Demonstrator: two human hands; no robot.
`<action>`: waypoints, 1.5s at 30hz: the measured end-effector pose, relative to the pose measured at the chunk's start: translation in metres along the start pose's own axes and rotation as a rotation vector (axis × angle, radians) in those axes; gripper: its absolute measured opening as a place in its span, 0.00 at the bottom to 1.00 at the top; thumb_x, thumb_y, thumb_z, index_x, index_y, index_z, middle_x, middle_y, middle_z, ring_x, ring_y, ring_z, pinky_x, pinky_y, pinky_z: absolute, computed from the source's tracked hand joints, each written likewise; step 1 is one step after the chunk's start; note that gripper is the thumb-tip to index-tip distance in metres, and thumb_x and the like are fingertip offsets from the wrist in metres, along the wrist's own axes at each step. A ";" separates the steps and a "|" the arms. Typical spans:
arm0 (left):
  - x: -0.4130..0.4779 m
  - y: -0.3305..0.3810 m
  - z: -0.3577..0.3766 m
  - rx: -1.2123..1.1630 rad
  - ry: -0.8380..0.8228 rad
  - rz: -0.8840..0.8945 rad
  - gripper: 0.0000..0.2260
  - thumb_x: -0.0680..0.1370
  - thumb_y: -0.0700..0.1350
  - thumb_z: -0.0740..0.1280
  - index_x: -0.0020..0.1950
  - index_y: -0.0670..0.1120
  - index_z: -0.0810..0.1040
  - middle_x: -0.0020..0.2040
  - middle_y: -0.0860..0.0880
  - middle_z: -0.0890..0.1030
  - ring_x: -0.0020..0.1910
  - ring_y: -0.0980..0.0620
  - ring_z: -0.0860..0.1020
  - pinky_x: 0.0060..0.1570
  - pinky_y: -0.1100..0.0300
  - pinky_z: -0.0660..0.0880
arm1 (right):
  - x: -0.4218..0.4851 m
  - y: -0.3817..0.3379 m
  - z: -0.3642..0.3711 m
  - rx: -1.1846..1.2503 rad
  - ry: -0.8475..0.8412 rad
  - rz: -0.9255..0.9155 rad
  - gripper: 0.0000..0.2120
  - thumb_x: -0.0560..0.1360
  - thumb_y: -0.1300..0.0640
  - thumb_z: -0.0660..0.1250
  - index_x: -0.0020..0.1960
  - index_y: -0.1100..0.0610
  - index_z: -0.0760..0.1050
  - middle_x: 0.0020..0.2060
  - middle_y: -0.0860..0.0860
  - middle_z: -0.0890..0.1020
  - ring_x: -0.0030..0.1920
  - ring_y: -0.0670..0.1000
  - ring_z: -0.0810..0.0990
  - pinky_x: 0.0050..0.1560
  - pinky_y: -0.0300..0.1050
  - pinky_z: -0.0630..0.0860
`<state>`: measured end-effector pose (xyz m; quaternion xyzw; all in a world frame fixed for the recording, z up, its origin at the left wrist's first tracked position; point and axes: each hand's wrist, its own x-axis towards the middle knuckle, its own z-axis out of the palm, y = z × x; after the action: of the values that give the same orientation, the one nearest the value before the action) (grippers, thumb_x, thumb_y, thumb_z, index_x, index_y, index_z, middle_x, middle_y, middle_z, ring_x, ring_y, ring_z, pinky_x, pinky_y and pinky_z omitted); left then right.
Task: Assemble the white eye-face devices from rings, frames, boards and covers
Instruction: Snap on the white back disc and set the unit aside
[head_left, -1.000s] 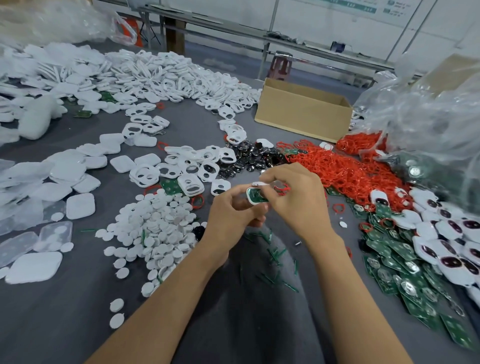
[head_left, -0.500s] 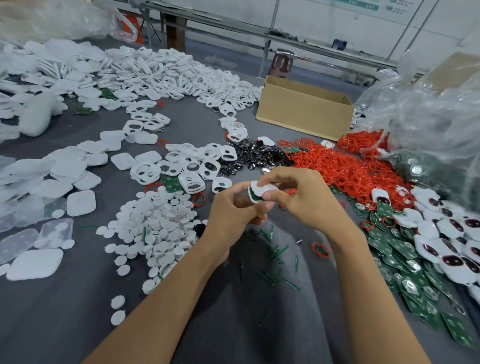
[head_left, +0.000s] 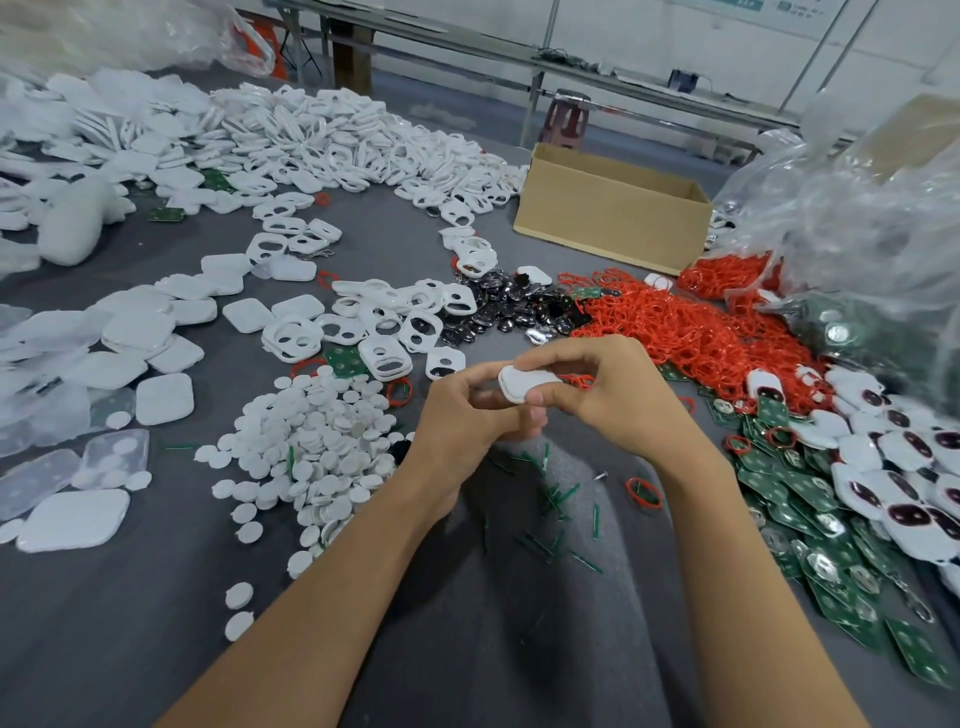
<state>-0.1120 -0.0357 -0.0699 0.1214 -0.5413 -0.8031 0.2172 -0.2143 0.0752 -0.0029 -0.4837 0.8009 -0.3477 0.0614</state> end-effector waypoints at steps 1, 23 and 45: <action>0.000 0.001 0.000 -0.021 -0.008 -0.020 0.14 0.72 0.32 0.72 0.57 0.38 0.80 0.44 0.41 0.85 0.40 0.47 0.82 0.43 0.58 0.81 | 0.000 0.000 0.000 0.001 0.009 -0.003 0.12 0.68 0.63 0.76 0.50 0.53 0.84 0.47 0.48 0.85 0.48 0.42 0.82 0.55 0.39 0.76; 0.000 -0.003 0.009 0.126 0.114 -0.011 0.09 0.81 0.36 0.63 0.54 0.43 0.82 0.50 0.39 0.83 0.47 0.43 0.84 0.44 0.58 0.81 | -0.002 0.016 0.011 0.720 -0.066 0.529 0.08 0.76 0.61 0.67 0.51 0.65 0.81 0.33 0.52 0.82 0.31 0.46 0.78 0.34 0.36 0.76; 0.003 -0.012 0.006 0.211 0.237 0.060 0.08 0.81 0.40 0.65 0.56 0.40 0.81 0.46 0.43 0.85 0.41 0.49 0.85 0.43 0.56 0.82 | 0.004 0.005 0.033 0.495 0.207 0.400 0.05 0.76 0.65 0.67 0.47 0.67 0.79 0.29 0.55 0.76 0.24 0.48 0.71 0.29 0.39 0.71</action>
<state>-0.1194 -0.0286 -0.0784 0.2212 -0.5968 -0.7149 0.2895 -0.2055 0.0567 -0.0297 -0.2495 0.7733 -0.5599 0.1622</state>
